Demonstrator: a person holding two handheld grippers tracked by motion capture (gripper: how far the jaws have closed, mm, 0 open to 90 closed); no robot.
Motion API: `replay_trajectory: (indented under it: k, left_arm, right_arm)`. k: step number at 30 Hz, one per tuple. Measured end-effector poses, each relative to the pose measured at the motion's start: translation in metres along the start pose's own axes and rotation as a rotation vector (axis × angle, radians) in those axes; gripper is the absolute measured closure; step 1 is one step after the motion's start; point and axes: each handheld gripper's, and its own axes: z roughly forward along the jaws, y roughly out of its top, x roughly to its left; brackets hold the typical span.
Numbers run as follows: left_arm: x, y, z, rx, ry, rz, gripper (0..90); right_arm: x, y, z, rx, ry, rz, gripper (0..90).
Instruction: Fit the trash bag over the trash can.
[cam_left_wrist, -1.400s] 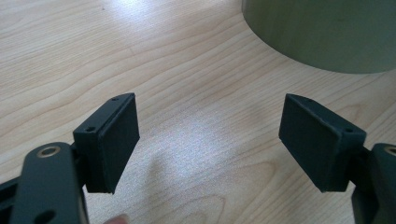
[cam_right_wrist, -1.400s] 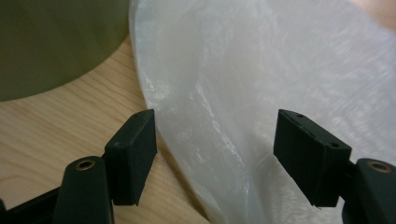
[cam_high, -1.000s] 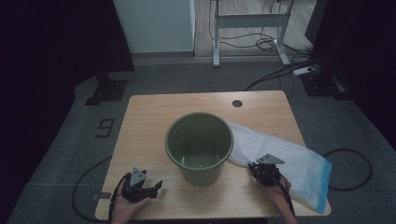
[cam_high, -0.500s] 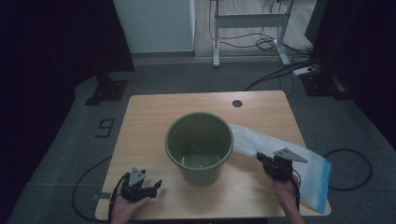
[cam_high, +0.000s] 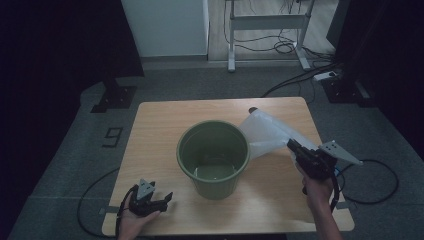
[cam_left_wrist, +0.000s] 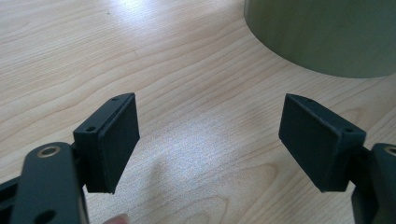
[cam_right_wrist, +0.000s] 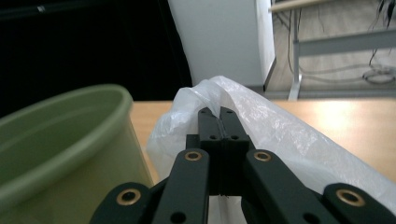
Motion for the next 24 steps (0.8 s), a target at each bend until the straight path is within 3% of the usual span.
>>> replay_trajectory:
  k: [5, 10, 17, 19, 24]
  left_arm:
    - [0.0, 0.0, 0.0, 0.005, 0.0, 0.004, 19.8]
    - [0.0, 0.0, 0.001, 0.006, -0.001, 0.003, 19.8]
    - [0.0, -0.001, 0.001, 0.009, -0.002, 0.0, 19.8]
    - [0.0, -0.001, 0.002, 0.006, 0.0, -0.002, 19.8]
    - [0.001, -0.001, 0.003, 0.012, -0.002, -0.002, 19.8]
  right_arm:
    - [0.01, 0.026, -0.007, -0.055, 0.016, -0.014, 88.9]
    - [0.028, 0.058, -0.018, -0.115, 0.04, -0.061, 88.9]
    - [0.044, 0.083, -0.029, -0.175, 0.065, -0.111, 88.9]
    - [0.053, 0.095, -0.036, -0.207, 0.086, -0.129, 88.9]
    - [0.067, 0.106, -0.048, -0.237, 0.127, -0.15, 88.9]
